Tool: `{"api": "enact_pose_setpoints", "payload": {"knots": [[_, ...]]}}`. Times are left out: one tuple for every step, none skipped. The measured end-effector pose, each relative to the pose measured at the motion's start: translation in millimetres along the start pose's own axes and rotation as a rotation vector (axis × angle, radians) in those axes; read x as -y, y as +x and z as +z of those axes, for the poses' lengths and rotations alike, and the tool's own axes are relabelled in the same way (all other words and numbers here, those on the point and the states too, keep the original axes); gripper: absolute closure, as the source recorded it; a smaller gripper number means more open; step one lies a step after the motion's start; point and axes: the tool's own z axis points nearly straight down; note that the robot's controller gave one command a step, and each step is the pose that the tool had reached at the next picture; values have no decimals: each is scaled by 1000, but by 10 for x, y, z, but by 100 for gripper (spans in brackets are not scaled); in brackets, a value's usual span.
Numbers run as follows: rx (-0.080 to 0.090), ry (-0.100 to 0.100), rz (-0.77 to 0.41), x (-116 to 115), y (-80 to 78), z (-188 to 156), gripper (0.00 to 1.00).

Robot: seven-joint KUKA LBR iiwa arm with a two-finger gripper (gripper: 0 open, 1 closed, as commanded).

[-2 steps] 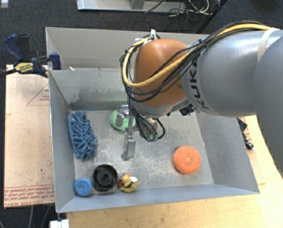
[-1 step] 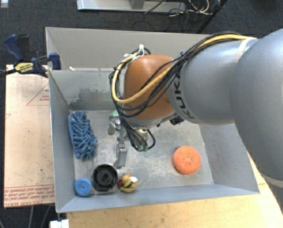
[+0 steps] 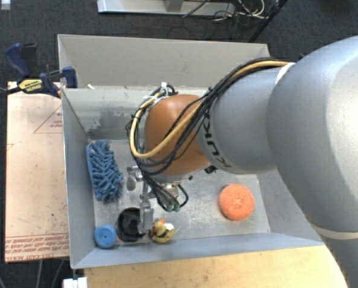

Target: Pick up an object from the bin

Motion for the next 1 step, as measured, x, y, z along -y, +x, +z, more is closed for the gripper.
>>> {"api": "enact_pose_setpoints", "payload": {"knots": [[30,1,-505,-19,88,299,100]]}}
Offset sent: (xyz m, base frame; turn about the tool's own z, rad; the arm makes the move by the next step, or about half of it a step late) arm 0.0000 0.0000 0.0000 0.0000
